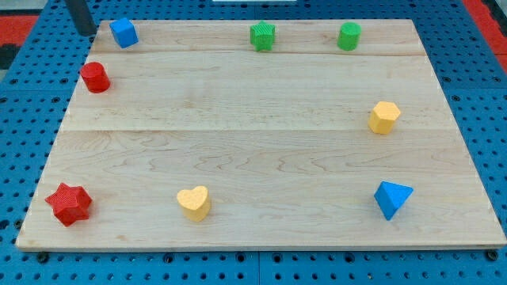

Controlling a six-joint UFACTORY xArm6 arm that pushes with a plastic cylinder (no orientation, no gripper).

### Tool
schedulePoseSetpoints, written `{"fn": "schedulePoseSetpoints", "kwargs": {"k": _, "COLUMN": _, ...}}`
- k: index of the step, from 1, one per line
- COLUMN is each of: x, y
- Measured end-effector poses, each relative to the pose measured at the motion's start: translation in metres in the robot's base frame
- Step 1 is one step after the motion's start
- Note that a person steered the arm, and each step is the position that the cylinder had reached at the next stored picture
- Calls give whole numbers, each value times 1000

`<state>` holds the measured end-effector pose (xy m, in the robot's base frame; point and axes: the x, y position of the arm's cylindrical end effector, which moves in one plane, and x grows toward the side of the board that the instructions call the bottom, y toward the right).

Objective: Nudge the blue cube up a bit

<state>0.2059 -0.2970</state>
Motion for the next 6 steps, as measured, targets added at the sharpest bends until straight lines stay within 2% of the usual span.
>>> {"fn": "schedulePoseSetpoints", "kwargs": {"k": 2, "x": 18, "y": 74}}
{"fn": "schedulePoseSetpoints", "kwargs": {"k": 3, "x": 20, "y": 65}}
{"fn": "schedulePoseSetpoints", "kwargs": {"k": 4, "x": 53, "y": 32}}
{"fn": "schedulePoseSetpoints", "kwargs": {"k": 5, "x": 85, "y": 38}}
{"fn": "schedulePoseSetpoints", "kwargs": {"k": 6, "x": 86, "y": 83}}
